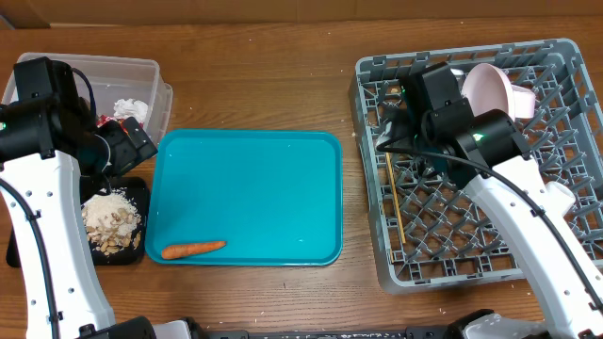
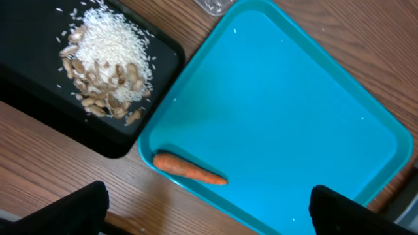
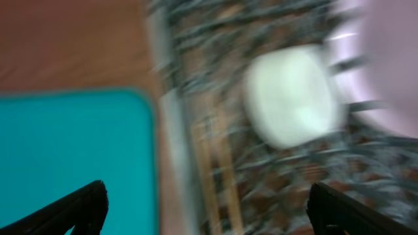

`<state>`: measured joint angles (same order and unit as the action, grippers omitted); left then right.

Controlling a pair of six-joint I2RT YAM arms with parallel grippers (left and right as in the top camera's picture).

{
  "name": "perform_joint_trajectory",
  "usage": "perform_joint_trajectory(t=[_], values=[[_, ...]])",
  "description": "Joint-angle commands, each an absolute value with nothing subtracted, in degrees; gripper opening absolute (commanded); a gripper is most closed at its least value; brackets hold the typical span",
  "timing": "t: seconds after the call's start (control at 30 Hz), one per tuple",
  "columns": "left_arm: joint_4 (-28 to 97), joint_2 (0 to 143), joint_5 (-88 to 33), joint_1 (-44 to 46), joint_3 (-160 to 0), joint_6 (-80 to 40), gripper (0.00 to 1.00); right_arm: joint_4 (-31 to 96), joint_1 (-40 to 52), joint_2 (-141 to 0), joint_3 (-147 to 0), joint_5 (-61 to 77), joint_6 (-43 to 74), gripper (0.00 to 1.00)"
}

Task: Sort waste into correct bins and load items into the dishwasher
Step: 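Place the white plate upright in the back of the dish rack, then reach the left gripper to the carrot on the tray and grasp it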

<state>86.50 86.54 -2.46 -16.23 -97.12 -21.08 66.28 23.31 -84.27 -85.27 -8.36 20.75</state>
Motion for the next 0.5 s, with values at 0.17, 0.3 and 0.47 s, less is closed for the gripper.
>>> perform_joint_trajectory(t=[0.17, 0.3, 0.47], values=[[87.9, 86.6, -5.6, -11.2, -90.0, -24.2, 1.00, 68.0, 24.1, -85.6, -85.8, 15.3, 5.1, 1.00], [86.0, 86.6, -5.4, -6.5, -82.7, -30.7, 1.00, 68.1, 24.0, -85.6, -85.8, 14.0, 5.1, 1.00], [79.2, 86.6, -0.6, -1.0, -71.2, -42.2, 1.00, 68.4, 24.0, -85.6, -85.8, 12.8, 5.1, 1.00]])
